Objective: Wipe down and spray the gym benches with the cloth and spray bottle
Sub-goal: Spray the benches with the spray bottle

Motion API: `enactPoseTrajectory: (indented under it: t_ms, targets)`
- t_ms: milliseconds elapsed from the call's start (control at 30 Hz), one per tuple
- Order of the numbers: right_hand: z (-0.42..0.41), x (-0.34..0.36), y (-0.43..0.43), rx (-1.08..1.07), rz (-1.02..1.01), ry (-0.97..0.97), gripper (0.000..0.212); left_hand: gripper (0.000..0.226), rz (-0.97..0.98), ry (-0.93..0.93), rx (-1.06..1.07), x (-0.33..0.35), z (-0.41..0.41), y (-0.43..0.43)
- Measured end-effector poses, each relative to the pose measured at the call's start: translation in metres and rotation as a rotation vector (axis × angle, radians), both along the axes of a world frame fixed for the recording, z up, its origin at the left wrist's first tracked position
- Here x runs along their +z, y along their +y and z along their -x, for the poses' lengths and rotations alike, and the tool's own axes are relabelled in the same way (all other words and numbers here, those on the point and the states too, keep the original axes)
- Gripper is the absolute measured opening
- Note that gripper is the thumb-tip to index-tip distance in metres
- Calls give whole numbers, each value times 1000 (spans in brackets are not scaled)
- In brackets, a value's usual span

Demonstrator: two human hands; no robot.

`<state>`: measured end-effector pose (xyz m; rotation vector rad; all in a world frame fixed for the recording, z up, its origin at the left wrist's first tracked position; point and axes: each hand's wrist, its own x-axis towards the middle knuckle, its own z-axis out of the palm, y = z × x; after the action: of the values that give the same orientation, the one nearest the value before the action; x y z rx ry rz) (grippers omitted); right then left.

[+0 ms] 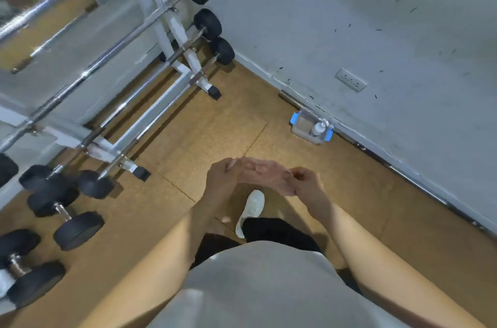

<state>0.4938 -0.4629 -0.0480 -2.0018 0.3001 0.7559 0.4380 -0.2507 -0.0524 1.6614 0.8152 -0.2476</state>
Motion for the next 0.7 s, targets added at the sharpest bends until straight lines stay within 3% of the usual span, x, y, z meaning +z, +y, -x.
enactPoseTrajectory:
  t_ms: [100,167,233,300,367,500,600,700]
  targets:
    - [-51,-2,-13,-17,5,-22,12,38,44,40,-109,2,-66,-12]
    - [-83,-6,-21,-50,0,-20,7,21,62,28,-191,8,-106,-22]
    - [-112,-11,-25,-90,-28,-19,8,29,84,21,-262,13,-142,-32]
    - [-140,-18,-28,-162,-43,-21,11,18,122,58,-304,2,-177,-38]
    - [-167,-30,-32,-227,-32,-33,11,21,203,102,-316,-14,-210,-38]
    - [-219,-73,-47,-275,47,1,6,40,283,166,-336,-50,-276,-45]
    - [-256,-121,-60,-310,130,51,14,19,294,228,-362,-84,-327,-51]
    - [-296,-173,-72,-356,161,157,7,20,281,268,-356,-126,-372,-60]
